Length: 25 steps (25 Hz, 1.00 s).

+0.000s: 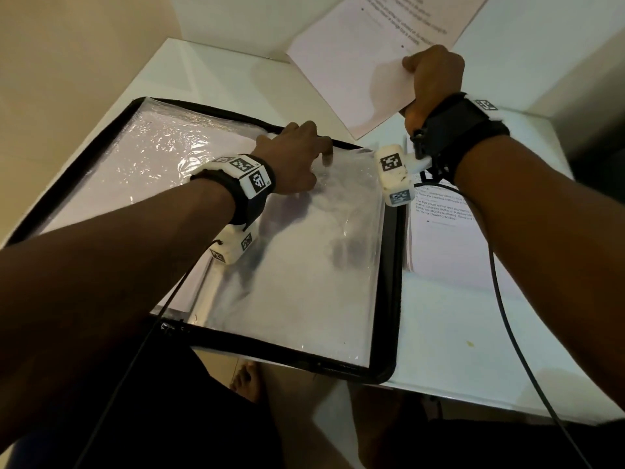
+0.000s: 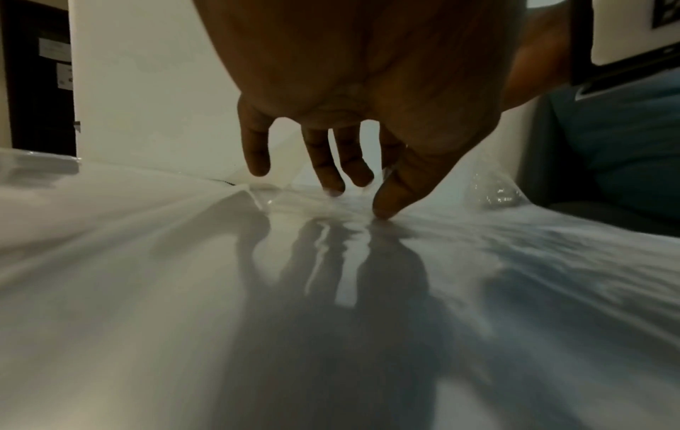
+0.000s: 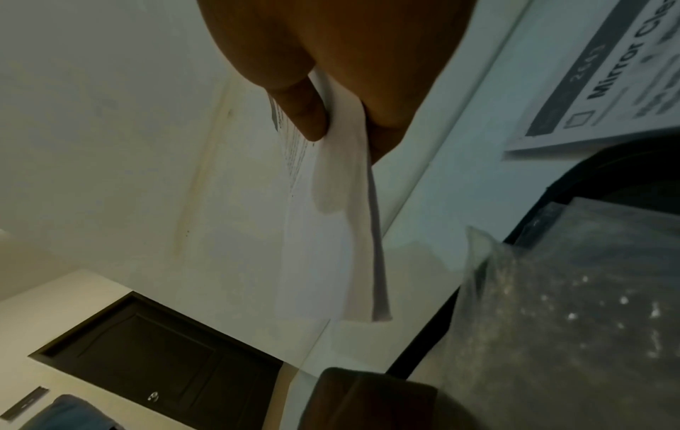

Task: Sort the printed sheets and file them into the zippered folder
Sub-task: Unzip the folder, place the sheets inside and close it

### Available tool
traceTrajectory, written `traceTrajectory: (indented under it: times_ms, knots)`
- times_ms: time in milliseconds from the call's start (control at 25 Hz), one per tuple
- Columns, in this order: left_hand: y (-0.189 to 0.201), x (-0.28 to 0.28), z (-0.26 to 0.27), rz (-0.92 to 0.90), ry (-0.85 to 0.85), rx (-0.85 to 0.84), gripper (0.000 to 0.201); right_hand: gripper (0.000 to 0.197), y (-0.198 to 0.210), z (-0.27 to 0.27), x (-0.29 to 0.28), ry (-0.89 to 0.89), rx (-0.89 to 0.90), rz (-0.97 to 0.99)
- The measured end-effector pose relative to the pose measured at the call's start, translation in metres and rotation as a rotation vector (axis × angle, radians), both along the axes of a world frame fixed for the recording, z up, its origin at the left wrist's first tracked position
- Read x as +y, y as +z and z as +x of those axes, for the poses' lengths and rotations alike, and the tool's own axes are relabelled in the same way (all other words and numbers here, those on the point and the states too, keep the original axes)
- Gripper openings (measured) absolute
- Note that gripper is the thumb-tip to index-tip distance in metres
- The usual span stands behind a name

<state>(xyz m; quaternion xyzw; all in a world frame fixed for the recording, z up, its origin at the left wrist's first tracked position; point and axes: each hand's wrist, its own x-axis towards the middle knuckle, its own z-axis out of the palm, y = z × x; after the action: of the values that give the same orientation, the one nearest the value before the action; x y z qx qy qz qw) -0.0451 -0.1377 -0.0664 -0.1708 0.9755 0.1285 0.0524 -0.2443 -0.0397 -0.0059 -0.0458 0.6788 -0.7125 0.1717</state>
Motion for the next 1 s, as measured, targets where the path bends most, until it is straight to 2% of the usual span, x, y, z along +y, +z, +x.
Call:
traceTrajectory:
  times_ms: [280, 400, 480, 520, 600, 680, 760, 1000]
  knots:
    - [0.013, 0.005, -0.006, 0.135, 0.067, 0.068, 0.037, 0.015, 0.003, -0.002, 0.007, 0.009, 0.05, -0.041]
    - [0.012, 0.0, -0.01, -0.009, 0.138, -0.066, 0.029, 0.018, 0.002, -0.003, 0.006, 0.017, 0.06, -0.035]
    - [0.011, -0.005, -0.013, -0.08, 0.197, -0.111, 0.019, 0.007, 0.003, -0.004, 0.004, 0.006, 0.073, -0.046]
    - [0.011, -0.01, -0.012, -0.057, 0.23, -0.071, 0.018, 0.009, 0.006, -0.002, 0.001, 0.009, 0.086, -0.057]
    - [0.009, -0.016, -0.011, 0.08, 0.254, 0.112, 0.025, 0.019, 0.006, -0.001, -0.002, 0.018, 0.112, -0.071]
    - [0.005, -0.022, -0.01, 0.212, 0.198, 0.266, 0.024, 0.021, 0.005, 0.0, -0.008, 0.044, 0.126, -0.071]
    - [0.001, -0.027, -0.007, 0.26, 0.131, 0.288, 0.015, 0.02, 0.002, 0.002, -0.011, 0.062, 0.129, -0.072]
    - [0.001, -0.032, -0.004, 0.252, 0.07, 0.296, 0.012, 0.025, -0.007, 0.014, -0.02, 0.145, 0.154, -0.035]
